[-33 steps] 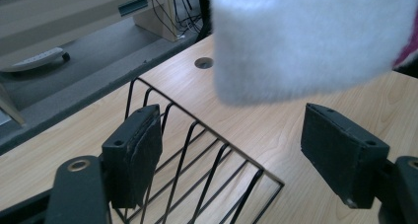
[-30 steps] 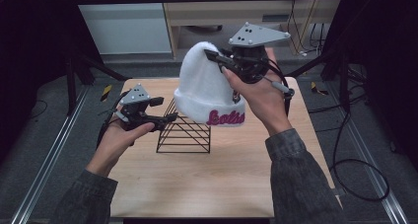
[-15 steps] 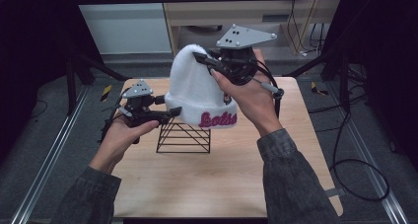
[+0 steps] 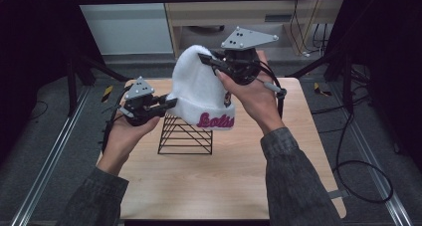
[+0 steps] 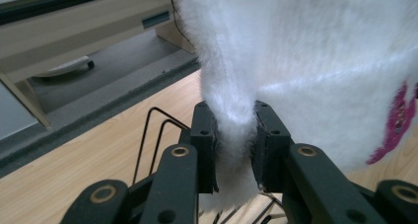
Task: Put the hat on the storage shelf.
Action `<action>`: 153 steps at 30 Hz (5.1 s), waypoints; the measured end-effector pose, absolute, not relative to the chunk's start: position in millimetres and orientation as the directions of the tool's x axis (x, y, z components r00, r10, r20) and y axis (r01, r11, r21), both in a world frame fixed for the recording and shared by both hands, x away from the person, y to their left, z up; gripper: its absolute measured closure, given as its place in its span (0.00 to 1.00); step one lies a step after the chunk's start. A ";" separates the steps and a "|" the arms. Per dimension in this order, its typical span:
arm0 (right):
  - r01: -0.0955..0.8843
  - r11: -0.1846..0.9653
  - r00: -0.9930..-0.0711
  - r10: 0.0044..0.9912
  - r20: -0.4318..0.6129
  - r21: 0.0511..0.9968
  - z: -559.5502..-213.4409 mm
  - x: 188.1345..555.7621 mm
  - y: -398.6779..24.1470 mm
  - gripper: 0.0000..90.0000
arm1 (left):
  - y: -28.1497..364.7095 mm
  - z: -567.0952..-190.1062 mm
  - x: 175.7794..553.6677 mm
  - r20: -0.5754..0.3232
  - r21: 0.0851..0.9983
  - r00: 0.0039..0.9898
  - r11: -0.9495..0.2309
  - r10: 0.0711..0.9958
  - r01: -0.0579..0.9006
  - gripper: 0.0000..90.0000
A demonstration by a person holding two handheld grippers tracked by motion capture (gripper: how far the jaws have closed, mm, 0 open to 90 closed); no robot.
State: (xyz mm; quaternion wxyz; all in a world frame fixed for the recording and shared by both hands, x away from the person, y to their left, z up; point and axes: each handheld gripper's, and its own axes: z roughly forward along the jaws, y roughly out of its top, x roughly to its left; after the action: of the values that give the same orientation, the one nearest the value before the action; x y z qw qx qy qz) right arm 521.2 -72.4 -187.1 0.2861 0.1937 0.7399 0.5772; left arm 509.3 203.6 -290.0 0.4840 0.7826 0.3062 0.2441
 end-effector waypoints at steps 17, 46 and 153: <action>-0.010 0.271 -0.768 0.615 -0.181 0.962 -208.6 542.9 -63.1 0.92 | 216.4 -292.0 513.4 0.102 0.910 0.659 -0.337 0.745 0.241 0.83; 0.010 0.284 -0.790 0.591 -0.167 0.959 -231.9 551.1 -51.5 0.92 | 236.2 -319.3 523.0 0.095 0.902 0.634 -0.336 0.767 0.272 0.94; 0.155 0.545 -0.889 0.441 -0.124 0.824 -316.2 539.6 3.9 0.91 | 279.3 -443.2 502.3 -0.023 0.837 0.594 -0.309 0.804 0.451 0.95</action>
State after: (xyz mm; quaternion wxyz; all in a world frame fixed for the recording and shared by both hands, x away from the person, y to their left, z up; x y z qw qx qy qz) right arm 539.6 3.9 -316.2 0.1608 0.1726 0.8640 0.4448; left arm 502.3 279.3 -443.2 0.4294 0.7826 0.4011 0.2056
